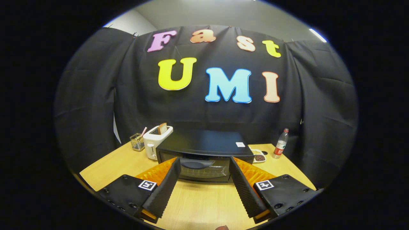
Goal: Open the toaster oven, put the food inside, and close the toaster oven door.
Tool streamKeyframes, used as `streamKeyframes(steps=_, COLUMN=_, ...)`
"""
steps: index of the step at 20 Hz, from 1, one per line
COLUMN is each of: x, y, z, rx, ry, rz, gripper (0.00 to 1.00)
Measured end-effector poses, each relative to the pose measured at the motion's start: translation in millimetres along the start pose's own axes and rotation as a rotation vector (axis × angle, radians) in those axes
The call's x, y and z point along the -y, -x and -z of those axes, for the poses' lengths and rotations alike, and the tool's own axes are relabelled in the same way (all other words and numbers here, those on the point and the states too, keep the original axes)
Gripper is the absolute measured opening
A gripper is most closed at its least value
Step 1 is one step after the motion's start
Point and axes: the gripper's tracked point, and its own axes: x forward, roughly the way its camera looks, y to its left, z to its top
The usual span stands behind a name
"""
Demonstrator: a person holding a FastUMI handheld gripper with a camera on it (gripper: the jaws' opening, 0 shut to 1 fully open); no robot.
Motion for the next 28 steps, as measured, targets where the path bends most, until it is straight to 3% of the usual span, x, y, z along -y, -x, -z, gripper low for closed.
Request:
streamKeyframes(steps=8, x=112.4, y=92.0, z=-33.5, rx=0.119, ry=-0.033, rz=0.089, gripper=0.97)
streamKeyframes(steps=15, x=191.6, y=141.5, z=-38.6, rx=0.181, ry=-0.017, rz=0.154, gripper=0.96)
streamKeyframes(steps=28, x=238.7, y=160.1, z=-34.9, rx=0.198, ry=-0.028, rz=0.159, gripper=0.96)
